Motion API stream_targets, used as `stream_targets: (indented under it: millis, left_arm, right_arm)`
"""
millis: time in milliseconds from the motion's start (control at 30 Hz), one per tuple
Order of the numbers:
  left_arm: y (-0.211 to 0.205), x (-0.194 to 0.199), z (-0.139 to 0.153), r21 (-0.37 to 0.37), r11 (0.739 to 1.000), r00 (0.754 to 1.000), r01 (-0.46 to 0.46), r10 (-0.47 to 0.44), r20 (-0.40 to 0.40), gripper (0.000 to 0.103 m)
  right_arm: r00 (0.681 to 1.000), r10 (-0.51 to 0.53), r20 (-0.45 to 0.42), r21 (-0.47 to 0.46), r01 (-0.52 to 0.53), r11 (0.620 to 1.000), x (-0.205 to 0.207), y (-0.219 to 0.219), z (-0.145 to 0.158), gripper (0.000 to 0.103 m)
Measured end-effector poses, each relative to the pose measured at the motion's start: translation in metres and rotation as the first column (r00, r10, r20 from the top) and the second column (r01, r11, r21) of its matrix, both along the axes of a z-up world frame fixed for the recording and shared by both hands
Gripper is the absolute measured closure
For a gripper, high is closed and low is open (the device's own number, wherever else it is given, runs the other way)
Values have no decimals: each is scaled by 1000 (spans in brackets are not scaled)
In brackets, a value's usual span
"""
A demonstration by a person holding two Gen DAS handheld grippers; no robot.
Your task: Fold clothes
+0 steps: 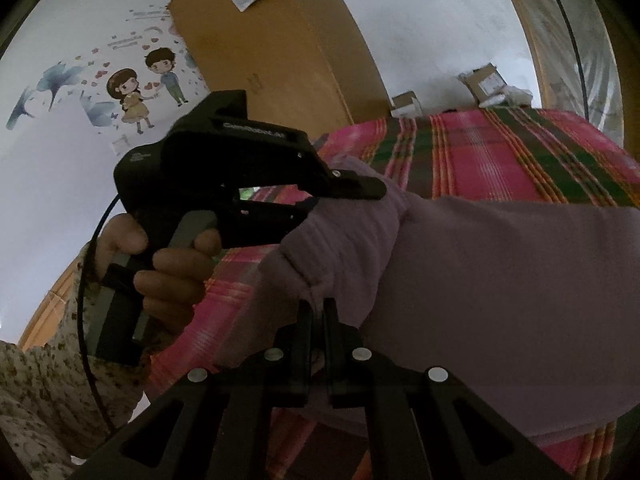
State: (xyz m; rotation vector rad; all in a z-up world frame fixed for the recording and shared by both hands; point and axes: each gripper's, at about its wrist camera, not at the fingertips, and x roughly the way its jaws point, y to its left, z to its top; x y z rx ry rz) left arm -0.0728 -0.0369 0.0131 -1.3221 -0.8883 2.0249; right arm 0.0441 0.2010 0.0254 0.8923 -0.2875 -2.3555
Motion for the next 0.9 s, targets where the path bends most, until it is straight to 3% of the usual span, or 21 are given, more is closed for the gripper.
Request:
stream_targets:
  millis: [233,433,600,900]
  left_arm:
    - [-11,12,11,22,999,997,-28,29,-66,78]
    - [-37,30,13,57,992,986,-109,115,-118,78]
    - [-56,41,1,58,986,982,-159,164,-90,78]
    - [-77,59,-12,2,978,975,-207,207,-77,78]
  right_arm:
    - [999,-34,37,-34,35,999,-1,13,-8,98]
    - [998,-49,44,-16,50,999,1,18,-9,95]
    - [995,-79,60,4,79,997,-1,26,-5,76]
    - [991,-96,94,-37,99,994,-2,54,7,61]
